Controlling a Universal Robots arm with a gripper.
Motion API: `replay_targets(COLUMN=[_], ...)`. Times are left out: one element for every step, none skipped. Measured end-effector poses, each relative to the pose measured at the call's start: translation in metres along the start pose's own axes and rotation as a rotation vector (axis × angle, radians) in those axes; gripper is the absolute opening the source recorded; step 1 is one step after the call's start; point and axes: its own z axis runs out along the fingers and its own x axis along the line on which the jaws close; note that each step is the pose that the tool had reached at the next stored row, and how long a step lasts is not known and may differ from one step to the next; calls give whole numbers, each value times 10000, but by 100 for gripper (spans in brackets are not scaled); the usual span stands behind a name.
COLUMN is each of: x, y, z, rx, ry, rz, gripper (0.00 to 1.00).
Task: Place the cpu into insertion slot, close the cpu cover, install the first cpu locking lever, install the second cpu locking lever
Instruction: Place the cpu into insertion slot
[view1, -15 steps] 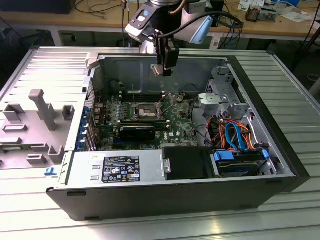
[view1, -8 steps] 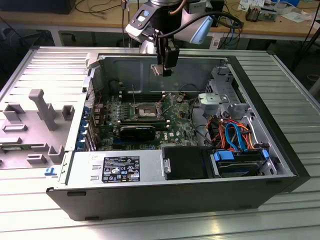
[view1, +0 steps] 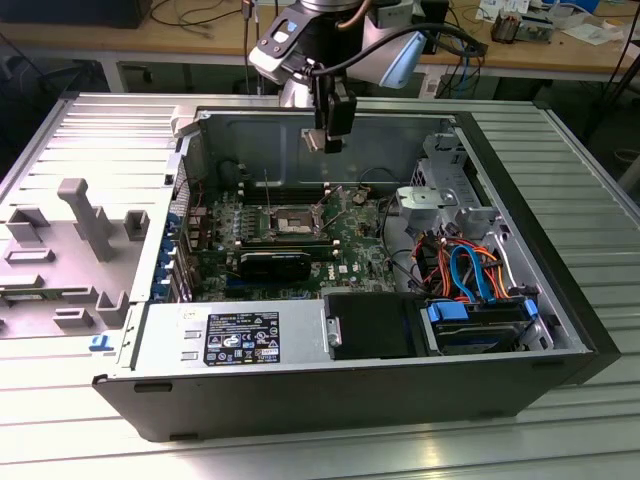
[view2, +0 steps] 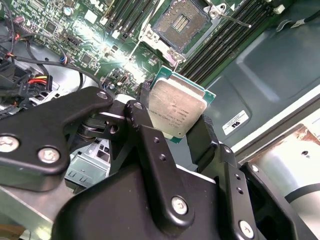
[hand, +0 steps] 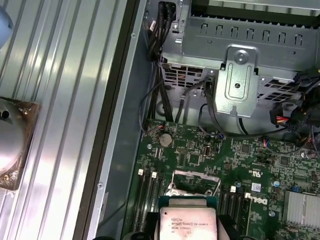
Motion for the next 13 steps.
replay_targets(x=[0, 0, 0, 3, 4, 3, 4, 3, 3, 3, 3, 3, 3], y=[0, -1, -5, -19, -28, -28, -28, -28, -28, -28, -28, -29, -28], z=[2, 4, 4, 4, 4, 3, 3, 3, 3, 3, 3, 3, 3], rx=[-2, 0, 1, 0, -1, 0, 0, 0, 0, 0, 0, 0, 0], ry=[-12, -25, -31, -32, -30, -32, -33, -32, -32, -32, -32, -32, -32], rz=[185, 358, 440, 458, 469, 468, 468, 471, 474, 474, 474, 474, 474], gripper=[54, 54, 54, 54, 54, 54, 54, 54, 54, 54, 54, 54, 54])
